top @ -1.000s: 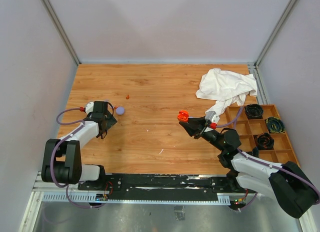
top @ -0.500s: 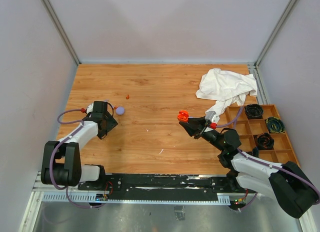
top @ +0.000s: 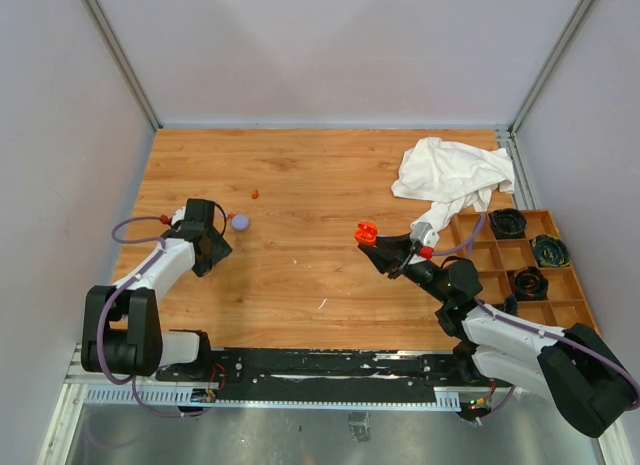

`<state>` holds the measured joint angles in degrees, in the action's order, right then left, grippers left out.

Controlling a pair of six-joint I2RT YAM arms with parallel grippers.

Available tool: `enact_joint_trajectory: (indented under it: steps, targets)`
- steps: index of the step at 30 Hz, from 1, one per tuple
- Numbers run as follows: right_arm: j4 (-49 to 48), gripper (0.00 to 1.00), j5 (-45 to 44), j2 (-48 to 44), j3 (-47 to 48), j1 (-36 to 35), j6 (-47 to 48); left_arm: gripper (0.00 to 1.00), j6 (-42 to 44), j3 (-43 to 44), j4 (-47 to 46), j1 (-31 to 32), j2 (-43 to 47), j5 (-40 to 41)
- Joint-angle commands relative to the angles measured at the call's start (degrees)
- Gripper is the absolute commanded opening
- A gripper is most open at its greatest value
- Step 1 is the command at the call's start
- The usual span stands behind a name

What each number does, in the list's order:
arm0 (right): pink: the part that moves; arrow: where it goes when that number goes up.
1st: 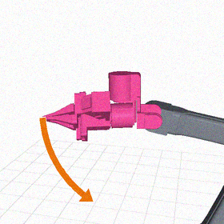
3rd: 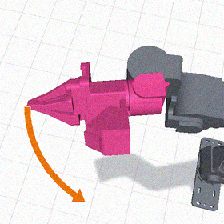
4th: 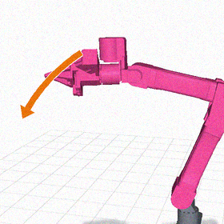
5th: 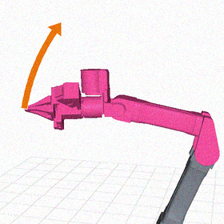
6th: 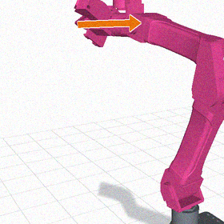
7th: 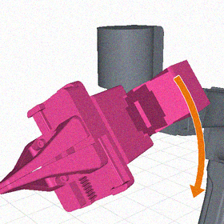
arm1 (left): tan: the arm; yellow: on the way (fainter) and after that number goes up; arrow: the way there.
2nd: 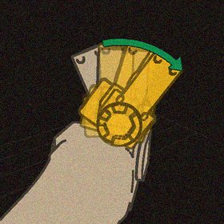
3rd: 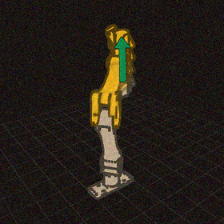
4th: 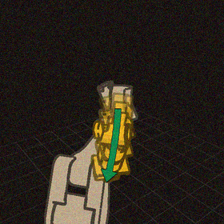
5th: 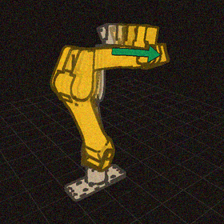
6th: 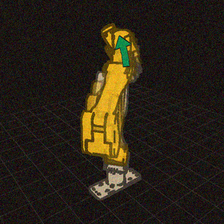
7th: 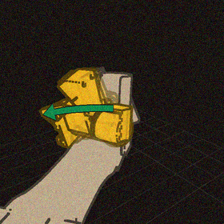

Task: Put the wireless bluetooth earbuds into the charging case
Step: Move the earbud to the center of the board.

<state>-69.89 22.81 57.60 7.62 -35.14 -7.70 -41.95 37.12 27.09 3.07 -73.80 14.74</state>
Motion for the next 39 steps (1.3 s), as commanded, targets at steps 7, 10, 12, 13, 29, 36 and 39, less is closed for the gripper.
enact_joint_trajectory:
  steps: [7,10,12,13,29,36,39]
  targets:
    - [-1.13,0.08,0.04,-0.87,-0.16,-0.9,-0.56,0.47,0.69,4.2,1.74,-0.26,-7.14,6.98]
    - [-1.13,0.08,0.18,-0.89,-0.14,-0.94,-0.69,0.45,0.69,4.75,1.33,-0.26,-7.67,7.42]
    - [-1.13,0.08,0.22,-0.89,-0.15,-0.96,-0.73,0.45,0.77,4.77,0.61,-0.26,-7.7,7.33]
    - [-1.13,0.08,0.22,-0.83,-0.1,-0.93,-0.73,0.45,0.93,4.79,0.27,-0.3,-7.88,7.03]
    - [-1.04,0.08,0.31,-1.28,-0.1,-0.99,-0.82,0.27,1.65,4.67,0.08,-0.26,-8.89,5.12]
    - [-0.78,0.08,0.38,-1.2,-0.05,-0.94,-0.74,0.23,2.45,4.15,0.13,0.81,-8.27,-0.64]
    - [-0.78,0.08,0.31,-1.1,0.02,-0.99,-0.73,0.22,1.94,4.1,0.39,3.8,-7.47,-2.05]
